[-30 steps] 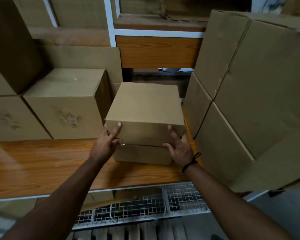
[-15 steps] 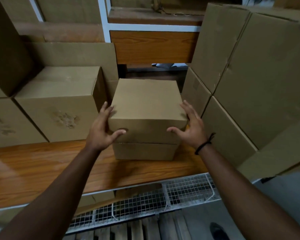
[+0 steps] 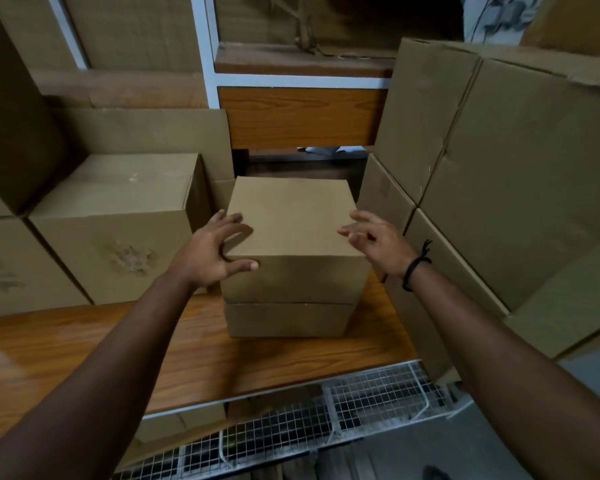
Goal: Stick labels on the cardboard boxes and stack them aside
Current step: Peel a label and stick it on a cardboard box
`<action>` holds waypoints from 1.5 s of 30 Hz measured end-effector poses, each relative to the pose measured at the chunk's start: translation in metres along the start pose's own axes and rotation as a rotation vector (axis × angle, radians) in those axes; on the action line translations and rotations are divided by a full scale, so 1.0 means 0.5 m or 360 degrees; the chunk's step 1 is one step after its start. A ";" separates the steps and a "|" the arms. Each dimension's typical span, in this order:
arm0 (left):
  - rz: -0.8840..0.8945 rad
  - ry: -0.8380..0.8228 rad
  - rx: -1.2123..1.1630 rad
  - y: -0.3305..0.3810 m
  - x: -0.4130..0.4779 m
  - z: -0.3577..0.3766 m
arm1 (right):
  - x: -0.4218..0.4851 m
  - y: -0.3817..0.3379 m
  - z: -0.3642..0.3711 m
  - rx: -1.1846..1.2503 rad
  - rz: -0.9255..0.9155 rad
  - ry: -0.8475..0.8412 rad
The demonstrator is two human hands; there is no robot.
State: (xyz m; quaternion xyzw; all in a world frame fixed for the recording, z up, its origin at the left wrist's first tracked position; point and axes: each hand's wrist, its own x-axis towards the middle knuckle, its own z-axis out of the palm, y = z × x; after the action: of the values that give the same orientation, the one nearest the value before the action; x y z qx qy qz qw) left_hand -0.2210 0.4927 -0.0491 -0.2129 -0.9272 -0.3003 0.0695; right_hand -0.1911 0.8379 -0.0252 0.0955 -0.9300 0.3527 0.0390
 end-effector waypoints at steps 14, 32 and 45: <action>-0.0110 -0.0540 0.0308 0.059 0.093 -0.008 | 0.121 -0.025 0.013 -0.0302 0.0308 -0.0345; -0.0083 -0.0218 0.0364 0.055 0.009 -0.010 | -0.056 0.081 0.091 0.0852 0.0352 -0.0095; -0.0081 0.0232 -0.0214 -0.001 -0.044 0.010 | -0.078 0.043 0.111 0.0614 0.0342 -0.0027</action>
State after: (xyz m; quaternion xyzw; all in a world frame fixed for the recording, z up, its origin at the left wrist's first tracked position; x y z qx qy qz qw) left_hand -0.2015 0.4877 -0.0589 -0.1711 -0.9025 -0.3781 0.1146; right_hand -0.1576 0.8229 -0.0862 0.0044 -0.8505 0.5254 -0.0257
